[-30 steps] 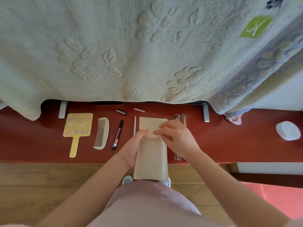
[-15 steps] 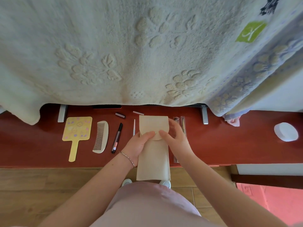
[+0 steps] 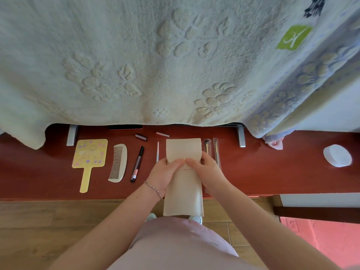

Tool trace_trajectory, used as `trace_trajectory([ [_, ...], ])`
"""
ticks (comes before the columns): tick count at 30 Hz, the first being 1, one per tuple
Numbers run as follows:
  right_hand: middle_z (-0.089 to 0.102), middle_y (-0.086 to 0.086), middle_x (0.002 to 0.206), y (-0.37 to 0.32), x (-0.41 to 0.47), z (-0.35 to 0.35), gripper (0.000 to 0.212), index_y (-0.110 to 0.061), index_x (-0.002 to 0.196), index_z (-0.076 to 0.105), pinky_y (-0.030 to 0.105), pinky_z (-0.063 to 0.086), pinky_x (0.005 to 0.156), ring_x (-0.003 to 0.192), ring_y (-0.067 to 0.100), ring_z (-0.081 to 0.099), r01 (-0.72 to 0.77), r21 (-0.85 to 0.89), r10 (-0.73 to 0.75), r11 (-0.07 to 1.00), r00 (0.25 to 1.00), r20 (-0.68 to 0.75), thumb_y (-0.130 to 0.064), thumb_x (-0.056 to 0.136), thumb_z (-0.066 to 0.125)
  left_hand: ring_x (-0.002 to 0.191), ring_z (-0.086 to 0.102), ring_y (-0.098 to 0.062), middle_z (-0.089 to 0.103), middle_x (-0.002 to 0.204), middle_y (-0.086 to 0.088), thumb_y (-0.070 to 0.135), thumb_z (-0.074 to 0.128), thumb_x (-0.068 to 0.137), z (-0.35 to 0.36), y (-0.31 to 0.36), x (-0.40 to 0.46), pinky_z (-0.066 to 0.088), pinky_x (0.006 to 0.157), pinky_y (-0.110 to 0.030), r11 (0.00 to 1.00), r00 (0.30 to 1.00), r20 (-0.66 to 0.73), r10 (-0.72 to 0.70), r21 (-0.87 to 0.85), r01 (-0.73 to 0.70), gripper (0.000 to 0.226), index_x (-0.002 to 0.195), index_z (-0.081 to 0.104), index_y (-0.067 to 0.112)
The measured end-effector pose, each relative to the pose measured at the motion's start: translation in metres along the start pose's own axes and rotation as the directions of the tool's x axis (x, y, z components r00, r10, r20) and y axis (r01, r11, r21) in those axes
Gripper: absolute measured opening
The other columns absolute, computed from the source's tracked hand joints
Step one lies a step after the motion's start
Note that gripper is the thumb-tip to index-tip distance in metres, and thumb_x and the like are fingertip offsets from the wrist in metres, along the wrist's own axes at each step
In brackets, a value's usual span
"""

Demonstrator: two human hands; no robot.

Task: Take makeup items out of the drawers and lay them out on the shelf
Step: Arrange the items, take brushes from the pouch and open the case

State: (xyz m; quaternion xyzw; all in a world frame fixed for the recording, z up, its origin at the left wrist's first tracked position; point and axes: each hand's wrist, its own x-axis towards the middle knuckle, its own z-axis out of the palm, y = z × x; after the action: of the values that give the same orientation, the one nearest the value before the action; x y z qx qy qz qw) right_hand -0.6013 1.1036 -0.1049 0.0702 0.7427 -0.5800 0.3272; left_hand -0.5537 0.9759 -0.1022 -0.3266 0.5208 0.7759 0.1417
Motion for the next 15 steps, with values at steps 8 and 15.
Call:
trace_trajectory([
  [8,0.066,0.0,0.105,-0.001,0.0003,0.0006,0.027,-0.023,0.111,0.056,0.039,0.054,0.088,0.096,0.018,0.065,0.004,-0.015,-0.004,1.0,1.0,-0.016,-0.026,0.086,0.065,0.085,0.066,-0.026,0.07,0.092,-0.005,0.017,0.061,0.087,0.0028,-0.003,0.0028,0.054,0.084,-0.041,0.997,0.996,-0.081,0.027,0.078,-0.021,0.011,0.097,0.063,0.016],
  [15,0.068,0.003,0.109,0.0029,0.0044,0.0002,0.049,-0.022,0.118,0.056,0.047,0.053,0.09,0.099,0.022,0.066,-0.05,0.067,0.048,0.996,0.999,0.019,-0.036,0.072,0.068,0.082,0.068,-0.019,0.07,0.092,-0.001,0.021,0.059,0.089,0.0044,-0.0024,0.0021,0.057,0.065,-0.028,0.992,0.998,-0.021,0.058,0.111,-0.055,0.016,0.104,0.063,0.018],
])
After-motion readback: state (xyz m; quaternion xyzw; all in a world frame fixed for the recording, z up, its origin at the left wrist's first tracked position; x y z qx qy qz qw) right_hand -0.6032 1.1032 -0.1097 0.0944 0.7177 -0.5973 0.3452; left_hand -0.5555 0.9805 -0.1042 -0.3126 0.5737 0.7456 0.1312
